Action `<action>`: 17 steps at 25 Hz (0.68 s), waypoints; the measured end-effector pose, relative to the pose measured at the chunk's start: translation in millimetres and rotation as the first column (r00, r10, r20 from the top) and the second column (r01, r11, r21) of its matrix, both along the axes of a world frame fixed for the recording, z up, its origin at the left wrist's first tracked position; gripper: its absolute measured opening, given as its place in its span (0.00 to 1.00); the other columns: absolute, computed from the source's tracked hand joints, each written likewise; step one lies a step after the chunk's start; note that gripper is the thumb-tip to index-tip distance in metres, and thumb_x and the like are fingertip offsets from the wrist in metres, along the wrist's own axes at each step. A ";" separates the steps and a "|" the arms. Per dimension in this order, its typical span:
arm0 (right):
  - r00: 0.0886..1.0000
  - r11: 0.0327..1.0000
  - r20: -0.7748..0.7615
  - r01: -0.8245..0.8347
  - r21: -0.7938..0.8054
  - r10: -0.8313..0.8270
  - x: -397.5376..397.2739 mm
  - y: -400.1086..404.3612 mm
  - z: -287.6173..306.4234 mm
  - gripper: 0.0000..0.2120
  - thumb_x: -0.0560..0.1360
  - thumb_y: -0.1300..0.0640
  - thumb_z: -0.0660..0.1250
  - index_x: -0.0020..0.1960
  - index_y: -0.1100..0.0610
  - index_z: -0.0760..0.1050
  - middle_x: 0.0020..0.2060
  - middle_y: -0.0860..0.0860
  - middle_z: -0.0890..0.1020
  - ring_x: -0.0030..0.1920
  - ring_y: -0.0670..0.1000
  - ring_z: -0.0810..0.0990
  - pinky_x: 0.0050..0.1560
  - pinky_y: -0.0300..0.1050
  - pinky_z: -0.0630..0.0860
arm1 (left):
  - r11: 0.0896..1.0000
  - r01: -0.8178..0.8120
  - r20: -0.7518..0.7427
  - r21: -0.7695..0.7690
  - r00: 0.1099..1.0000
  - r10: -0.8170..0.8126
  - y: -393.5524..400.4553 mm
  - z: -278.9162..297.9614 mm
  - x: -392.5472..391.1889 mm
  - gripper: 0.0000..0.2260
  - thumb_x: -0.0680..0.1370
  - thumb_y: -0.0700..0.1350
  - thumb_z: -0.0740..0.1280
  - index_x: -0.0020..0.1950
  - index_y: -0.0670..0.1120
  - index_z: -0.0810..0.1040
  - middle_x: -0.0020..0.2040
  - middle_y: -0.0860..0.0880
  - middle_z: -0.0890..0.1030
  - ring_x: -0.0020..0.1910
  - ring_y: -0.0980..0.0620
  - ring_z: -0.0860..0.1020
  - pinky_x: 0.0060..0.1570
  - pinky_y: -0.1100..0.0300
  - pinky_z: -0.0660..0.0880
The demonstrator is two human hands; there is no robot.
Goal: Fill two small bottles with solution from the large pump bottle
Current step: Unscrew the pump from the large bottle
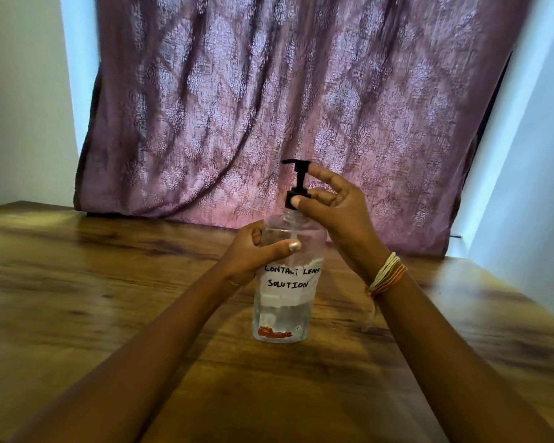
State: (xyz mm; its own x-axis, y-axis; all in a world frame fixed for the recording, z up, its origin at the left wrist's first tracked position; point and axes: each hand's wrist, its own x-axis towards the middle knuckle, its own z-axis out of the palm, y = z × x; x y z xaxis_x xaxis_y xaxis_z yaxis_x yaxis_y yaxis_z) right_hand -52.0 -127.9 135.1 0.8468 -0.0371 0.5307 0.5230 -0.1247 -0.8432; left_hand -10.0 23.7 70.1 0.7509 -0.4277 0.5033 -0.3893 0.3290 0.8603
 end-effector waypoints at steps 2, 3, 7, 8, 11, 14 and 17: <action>0.995 0.995 -0.033 -0.096 -0.017 0.095 -0.7 -0.2 -0.1 0.33 0.72 0.63 0.71 0.74 0.59 0.61 0.56 0.60 0.83 0.55 0.56 0.84 0.57 0.54 0.80 | 1.000 -0.006 -0.014 -0.002 1.000 0.006 -0.5 -1.3 1.5 0.24 0.59 0.50 0.76 0.54 0.49 0.79 0.49 0.49 0.86 0.52 0.48 0.83 0.51 0.53 0.79; 0.997 0.996 -0.037 -0.067 -0.067 0.065 -0.2 1.5 0.9 0.38 0.70 0.59 0.75 0.74 0.58 0.60 0.57 0.58 0.83 0.56 0.55 0.83 0.57 0.53 0.81 | 1.000 -0.003 -0.013 0.001 1.000 0.003 -0.4 -1.2 1.8 0.24 0.59 0.50 0.76 0.54 0.49 0.79 0.50 0.48 0.86 0.53 0.47 0.83 0.53 0.52 0.79; 0.987 0.985 0.067 0.153 -0.079 -0.148 -2.3 3.8 1.8 0.40 0.61 0.53 0.79 0.70 0.58 0.67 0.41 0.52 0.84 0.45 0.51 0.85 0.51 0.49 0.83 | 1.000 -0.016 -0.004 0.013 1.000 0.016 -0.4 -1.9 2.5 0.29 0.59 0.52 0.78 0.58 0.46 0.78 0.54 0.44 0.84 0.56 0.43 0.82 0.56 0.47 0.78; 0.992 0.992 0.055 0.115 -0.042 -0.113 -2.5 2.0 2.3 0.35 0.66 0.59 0.77 0.69 0.59 0.68 0.41 0.51 0.85 0.45 0.50 0.86 0.50 0.47 0.83 | 1.000 -0.023 -0.007 0.011 1.000 0.023 -0.7 -2.2 2.9 0.29 0.58 0.52 0.78 0.57 0.46 0.79 0.52 0.45 0.85 0.55 0.44 0.82 0.55 0.48 0.78; 1.000 0.999 -0.004 -0.031 -0.023 0.031 -5.0 1.6 2.7 0.33 0.71 0.62 0.73 0.72 0.60 0.64 0.49 0.52 0.86 0.51 0.50 0.85 0.53 0.45 0.82 | 1.000 -0.024 -0.016 0.004 1.000 0.025 -0.9 -2.5 1.7 0.24 0.58 0.51 0.76 0.53 0.50 0.79 0.48 0.50 0.86 0.51 0.48 0.83 0.52 0.51 0.78; 0.997 0.992 0.030 0.079 -0.097 -0.076 -5.1 8.9 1.4 0.40 0.63 0.53 0.78 0.72 0.57 0.65 0.50 0.55 0.85 0.51 0.50 0.85 0.54 0.47 0.81 | 1.000 -0.002 0.010 0.007 1.000 0.002 -1.0 -3.1 1.5 0.21 0.61 0.50 0.75 0.53 0.51 0.79 0.49 0.49 0.86 0.52 0.48 0.83 0.52 0.53 0.79; 1.000 1.000 0.019 0.017 0.020 -0.018 -2.4 4.4 0.5 0.31 0.69 0.62 0.75 0.70 0.60 0.68 0.49 0.58 0.85 0.50 0.53 0.85 0.54 0.50 0.82 | 1.000 0.000 0.009 -0.002 1.000 0.000 -2.2 -3.9 2.4 0.21 0.61 0.50 0.75 0.54 0.50 0.79 0.48 0.50 0.86 0.51 0.49 0.84 0.50 0.55 0.78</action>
State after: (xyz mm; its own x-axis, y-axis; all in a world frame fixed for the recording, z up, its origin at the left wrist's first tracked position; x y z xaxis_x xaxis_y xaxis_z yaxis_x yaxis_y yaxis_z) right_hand -54.4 -123.6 135.5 0.8356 -0.0621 0.5458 0.5369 -0.1177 -0.8354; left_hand -7.6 21.5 66.2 0.7463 -0.4264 0.5111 -0.3974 0.3305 0.8560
